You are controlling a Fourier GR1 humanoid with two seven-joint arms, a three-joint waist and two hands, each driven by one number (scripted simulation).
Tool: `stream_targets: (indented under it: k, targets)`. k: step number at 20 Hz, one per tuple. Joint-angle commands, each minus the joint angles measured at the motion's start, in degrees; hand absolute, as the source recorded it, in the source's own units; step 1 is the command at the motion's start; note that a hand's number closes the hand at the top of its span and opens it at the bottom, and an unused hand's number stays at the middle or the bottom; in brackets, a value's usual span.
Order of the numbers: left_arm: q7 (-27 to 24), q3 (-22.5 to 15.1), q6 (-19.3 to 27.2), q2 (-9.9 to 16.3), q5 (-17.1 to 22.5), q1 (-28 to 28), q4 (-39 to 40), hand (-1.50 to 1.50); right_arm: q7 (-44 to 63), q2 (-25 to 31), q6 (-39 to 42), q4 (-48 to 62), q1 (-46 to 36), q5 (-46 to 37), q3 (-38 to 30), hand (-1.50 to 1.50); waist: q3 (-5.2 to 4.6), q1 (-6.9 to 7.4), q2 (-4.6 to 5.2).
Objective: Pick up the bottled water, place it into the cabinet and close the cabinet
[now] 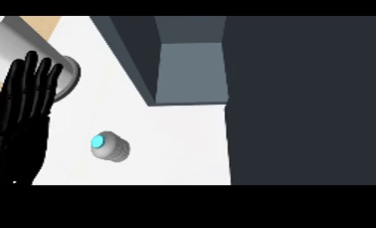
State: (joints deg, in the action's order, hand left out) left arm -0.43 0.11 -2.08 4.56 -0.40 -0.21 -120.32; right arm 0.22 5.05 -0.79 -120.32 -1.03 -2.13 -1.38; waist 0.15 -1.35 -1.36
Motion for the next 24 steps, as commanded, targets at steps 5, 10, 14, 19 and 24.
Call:
stream_targets:
  k: [5, 10, 14, 19, 24]
  targets:
    - [-3.19, -2.29, -23.78, 10.60, 19.51, 0.47, 0.41, -1.50, -0.53, 0.11, 2.33, -4.26, 6.48, 0.94, 1.94, -1.50, -0.35, 0.03, 1.05]
    - [7.14, -5.83, -31.29, 13.61, 37.52, 8.06, 2.92, -1.50, 4.99, -1.29, 7.18, -6.84, 9.60, 6.34, 10.56, -1.50, -0.27, 1.17, 1.10]
    - [13.58, 1.78, -32.47, 23.53, 54.38, 10.72, -3.11, -1.50, 9.25, 2.48, 9.69, -14.38, 13.15, 11.37, 7.46, -1.50, -0.11, 1.43, 0.98]
    - [16.68, 10.55, -32.94, 32.71, 70.75, 15.15, -6.27, -1.50, 18.18, 0.71, 5.46, -25.64, 15.28, 9.83, 11.85, -1.50, -0.17, 1.95, 1.01]
    - [19.51, 18.29, -35.55, 36.12, 79.38, 19.39, -6.01, -1.50, 22.67, 1.50, 4.57, -30.22, 16.24, 10.05, 11.79, -1.50, -0.18, 1.93, 1.07]
